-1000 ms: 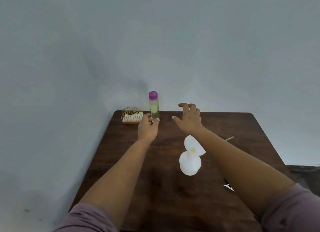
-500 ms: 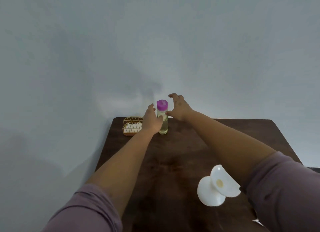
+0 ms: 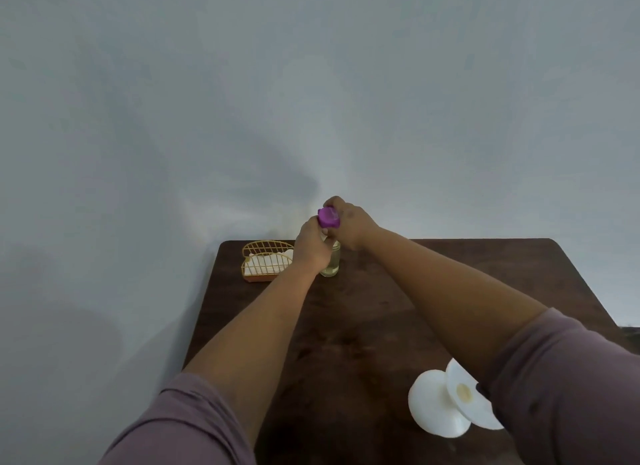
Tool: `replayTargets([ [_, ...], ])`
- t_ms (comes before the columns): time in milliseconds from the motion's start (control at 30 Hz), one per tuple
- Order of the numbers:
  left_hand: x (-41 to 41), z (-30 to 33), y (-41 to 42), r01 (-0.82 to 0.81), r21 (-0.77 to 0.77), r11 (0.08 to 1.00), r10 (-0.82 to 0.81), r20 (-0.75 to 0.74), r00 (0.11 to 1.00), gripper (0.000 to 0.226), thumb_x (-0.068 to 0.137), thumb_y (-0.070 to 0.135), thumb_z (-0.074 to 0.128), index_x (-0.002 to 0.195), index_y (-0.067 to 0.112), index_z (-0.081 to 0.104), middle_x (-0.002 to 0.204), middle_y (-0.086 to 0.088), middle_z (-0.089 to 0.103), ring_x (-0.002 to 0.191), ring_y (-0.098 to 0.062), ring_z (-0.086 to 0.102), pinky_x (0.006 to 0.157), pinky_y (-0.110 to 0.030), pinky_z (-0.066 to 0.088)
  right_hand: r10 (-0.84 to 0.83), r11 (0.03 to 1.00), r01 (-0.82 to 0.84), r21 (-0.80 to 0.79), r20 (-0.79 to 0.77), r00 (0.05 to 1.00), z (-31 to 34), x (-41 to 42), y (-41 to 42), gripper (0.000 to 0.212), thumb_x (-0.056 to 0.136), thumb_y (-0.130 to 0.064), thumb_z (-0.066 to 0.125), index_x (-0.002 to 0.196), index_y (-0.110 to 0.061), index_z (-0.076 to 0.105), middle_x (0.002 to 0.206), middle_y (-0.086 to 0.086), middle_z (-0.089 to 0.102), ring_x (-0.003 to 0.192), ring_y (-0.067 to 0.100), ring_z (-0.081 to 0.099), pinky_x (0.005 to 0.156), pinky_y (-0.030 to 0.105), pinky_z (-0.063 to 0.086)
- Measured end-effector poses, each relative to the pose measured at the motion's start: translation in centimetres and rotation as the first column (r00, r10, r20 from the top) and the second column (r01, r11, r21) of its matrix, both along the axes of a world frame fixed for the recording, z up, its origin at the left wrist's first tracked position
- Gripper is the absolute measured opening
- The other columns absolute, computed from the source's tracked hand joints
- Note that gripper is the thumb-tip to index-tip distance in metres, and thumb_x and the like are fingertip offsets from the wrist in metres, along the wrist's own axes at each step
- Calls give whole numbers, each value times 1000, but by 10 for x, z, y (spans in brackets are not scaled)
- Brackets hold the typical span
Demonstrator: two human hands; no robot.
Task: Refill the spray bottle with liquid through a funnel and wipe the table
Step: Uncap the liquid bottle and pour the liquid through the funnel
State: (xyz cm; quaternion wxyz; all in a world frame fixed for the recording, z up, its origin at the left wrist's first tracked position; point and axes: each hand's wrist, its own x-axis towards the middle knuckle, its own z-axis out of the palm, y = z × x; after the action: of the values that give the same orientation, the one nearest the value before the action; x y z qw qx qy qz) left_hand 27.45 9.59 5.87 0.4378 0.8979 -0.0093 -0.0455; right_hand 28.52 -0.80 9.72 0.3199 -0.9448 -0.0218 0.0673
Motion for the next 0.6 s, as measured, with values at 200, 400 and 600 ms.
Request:
replayTargets([
  [200, -33, -8, 4, 68, 30, 997, -69, 61, 996, 37, 92, 16, 64, 127, 13, 54, 120, -7, 62, 111, -24, 59, 94, -35, 49, 34, 999, -34, 18, -11, 999, 1, -36, -12, 46, 85, -19, 67, 125, -15, 45, 112, 10, 61, 99, 26, 57, 78, 30, 46],
  [400, -93, -9, 7, 87, -22, 996, -86, 30, 996, 37, 91, 15, 65, 127, 16, 55, 121, -4, 60, 111, -22, 59, 95, -33, 47, 121, 988, -128, -84, -76, 990, 11, -91, -15, 55, 82, -21, 72, 126, -16, 41, 115, 9, 56, 99, 24, 54, 76, 28, 45],
  [600, -164, -7, 9, 53, -54, 997, -50, 50, 997, 36, 89, 20, 68, 122, 19, 56, 119, 0, 60, 110, -19, 58, 96, -38, 48, 189, 972, -198, -128, -80, 979, 27, -157, -14, 49, 83, -20, 70, 125, -14, 44, 118, 10, 56, 95, 20, 51, 75, 28, 43],
])
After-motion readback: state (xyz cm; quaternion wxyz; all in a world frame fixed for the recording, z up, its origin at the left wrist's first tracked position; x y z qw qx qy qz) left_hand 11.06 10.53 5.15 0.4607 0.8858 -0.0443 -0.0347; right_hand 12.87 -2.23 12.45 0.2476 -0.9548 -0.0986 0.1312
